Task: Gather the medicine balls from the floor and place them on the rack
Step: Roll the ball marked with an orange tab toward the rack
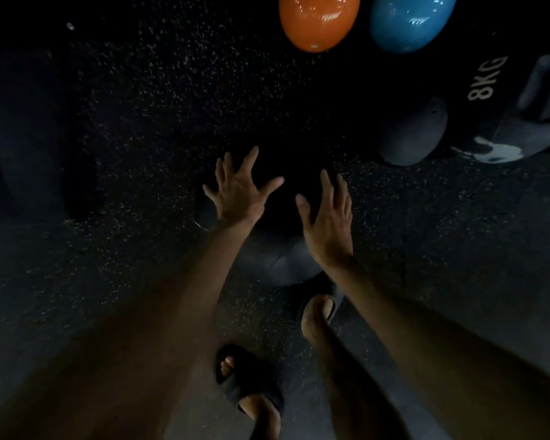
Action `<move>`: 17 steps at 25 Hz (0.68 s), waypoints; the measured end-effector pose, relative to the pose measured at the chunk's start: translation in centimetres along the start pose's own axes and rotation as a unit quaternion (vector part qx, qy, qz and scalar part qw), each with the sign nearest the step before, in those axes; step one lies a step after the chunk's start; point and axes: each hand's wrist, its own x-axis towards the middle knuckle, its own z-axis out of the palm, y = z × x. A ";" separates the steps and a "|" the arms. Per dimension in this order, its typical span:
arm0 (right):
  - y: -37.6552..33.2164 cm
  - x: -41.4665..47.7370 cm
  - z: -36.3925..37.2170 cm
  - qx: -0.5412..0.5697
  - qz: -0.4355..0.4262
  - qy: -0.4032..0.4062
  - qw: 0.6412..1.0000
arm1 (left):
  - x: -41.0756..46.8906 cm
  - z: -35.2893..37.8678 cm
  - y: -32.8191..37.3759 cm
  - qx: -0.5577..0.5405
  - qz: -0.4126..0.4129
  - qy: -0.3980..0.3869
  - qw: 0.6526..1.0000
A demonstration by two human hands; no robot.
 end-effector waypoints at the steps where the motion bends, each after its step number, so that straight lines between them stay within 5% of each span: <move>1: 0.1 -1.0 -0.3 -0.013 -0.031 -0.014 0.999 | 1.5 -0.5 1.1 -0.006 -0.019 0.007 1.000; 5: 0.4 1.0 -1.5 -0.026 -0.018 -0.056 0.998 | 4.6 -0.9 4.3 -0.011 -0.023 0.046 0.999; 9: -1.1 6.2 -3.1 -0.019 0.007 -0.089 0.996 | 0.8 -0.8 3.2 0.015 0.071 0.096 0.993; 13: -4.4 14.0 -4.4 0.003 0.052 -0.137 0.989 | -0.7 -1.1 2.5 0.045 0.118 0.065 0.990; 17: -5.9 16.5 -5.8 0.033 0.073 -0.065 0.995 | 6.1 -3.9 5.6 0.047 0.093 0.052 0.993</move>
